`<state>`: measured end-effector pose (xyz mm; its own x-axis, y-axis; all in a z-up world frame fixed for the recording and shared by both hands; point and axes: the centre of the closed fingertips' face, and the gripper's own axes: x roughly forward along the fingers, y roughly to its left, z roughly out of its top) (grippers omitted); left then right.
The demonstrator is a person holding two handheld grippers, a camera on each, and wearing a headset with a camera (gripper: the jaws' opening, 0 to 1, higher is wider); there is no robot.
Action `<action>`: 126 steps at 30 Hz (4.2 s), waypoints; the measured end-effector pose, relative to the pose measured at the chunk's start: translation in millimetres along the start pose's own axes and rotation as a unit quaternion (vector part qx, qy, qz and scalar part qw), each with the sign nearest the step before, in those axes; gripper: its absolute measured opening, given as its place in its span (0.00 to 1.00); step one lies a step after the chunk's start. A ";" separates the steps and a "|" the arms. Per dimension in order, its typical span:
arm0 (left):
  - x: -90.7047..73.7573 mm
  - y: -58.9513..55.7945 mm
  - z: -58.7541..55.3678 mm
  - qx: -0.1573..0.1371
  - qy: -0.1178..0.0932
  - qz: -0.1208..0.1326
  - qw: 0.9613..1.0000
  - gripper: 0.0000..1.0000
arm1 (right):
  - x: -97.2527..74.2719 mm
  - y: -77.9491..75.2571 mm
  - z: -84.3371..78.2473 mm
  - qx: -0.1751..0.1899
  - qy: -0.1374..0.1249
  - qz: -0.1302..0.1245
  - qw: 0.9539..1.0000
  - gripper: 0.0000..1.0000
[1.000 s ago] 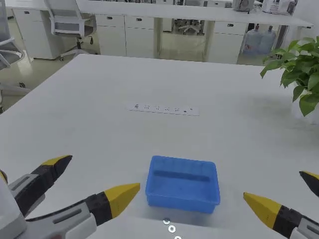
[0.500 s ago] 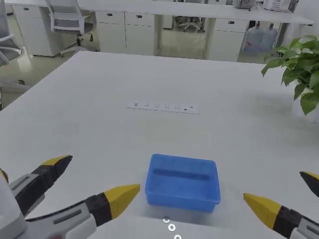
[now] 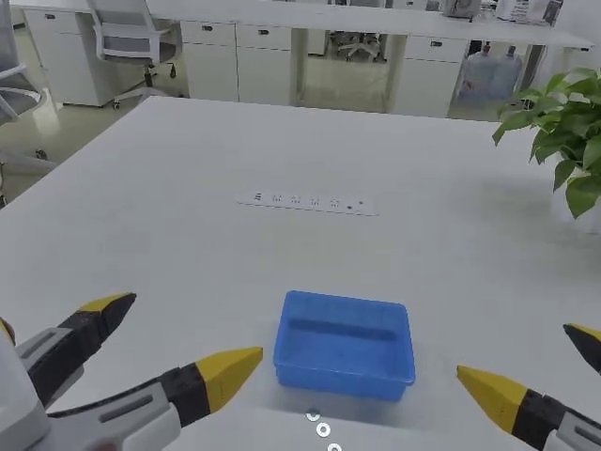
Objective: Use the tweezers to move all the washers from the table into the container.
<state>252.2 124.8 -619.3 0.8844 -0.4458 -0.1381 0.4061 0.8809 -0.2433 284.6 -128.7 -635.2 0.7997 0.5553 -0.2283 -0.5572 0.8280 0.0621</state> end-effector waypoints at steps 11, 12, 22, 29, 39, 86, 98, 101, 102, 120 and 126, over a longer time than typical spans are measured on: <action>-1.2 0.3 -1.1 0.000 0.000 0.000 1.000 0.94 | -1.4 -2.0 -2.4 0.000 0.005 -0.005 1.000 0.81; -1.2 0.1 -1.2 0.000 0.000 0.000 1.000 0.94 | -1.2 -1.7 -2.7 0.000 0.005 -0.005 1.000 0.81; -1.6 -8.8 -15.1 0.024 0.036 -0.024 0.999 0.80 | -3.4 1.9 -19.9 -0.001 0.044 0.001 0.999 0.67; 1.0 -24.5 -43.5 0.080 0.098 -0.068 0.990 0.58 | -6.4 11.1 -37.1 0.011 0.065 0.032 0.997 0.35; 14.2 -37.2 -99.4 0.173 0.219 -0.147 0.949 0.28 | 2.5 21.5 -56.2 -0.007 0.103 0.063 0.993 0.25; 33.4 -41.8 -221.7 0.411 0.448 -0.319 0.727 0.00 | -3.7 43.7 -117.1 -0.085 0.230 0.126 0.961 0.10; 19.4 -67.1 -182.6 0.396 0.389 -0.337 0.761 0.00 | 1.5 67.6 -123.2 -0.122 0.236 0.178 0.947 0.11; 16.5 -78.0 -171.2 0.388 0.375 -0.341 0.770 0.00 | 2.9 75.8 -125.9 -0.133 0.240 0.196 0.942 0.11; 15.6 -83.0 -166.9 0.383 0.370 -0.343 0.774 0.00 | 3.6 79.4 -127.9 -0.141 0.242 0.204 0.938 0.11; 19.5 -126.7 -142.9 0.382 0.334 -0.373 0.777 0.00 | 14.2 127.7 -152.5 -0.183 0.264 0.320 0.891 0.15; 21.0 -132.6 -141.8 0.385 0.330 -0.384 0.772 0.00 | 21.0 130.7 -155.9 -0.193 0.261 0.327 0.888 0.12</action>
<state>184.3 -23.9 -726.1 0.1084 -0.6428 -0.7584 0.9932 0.0371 0.1105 193.7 -20.9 -783.3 0.1201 0.7131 -0.6907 -0.9797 0.1975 0.0336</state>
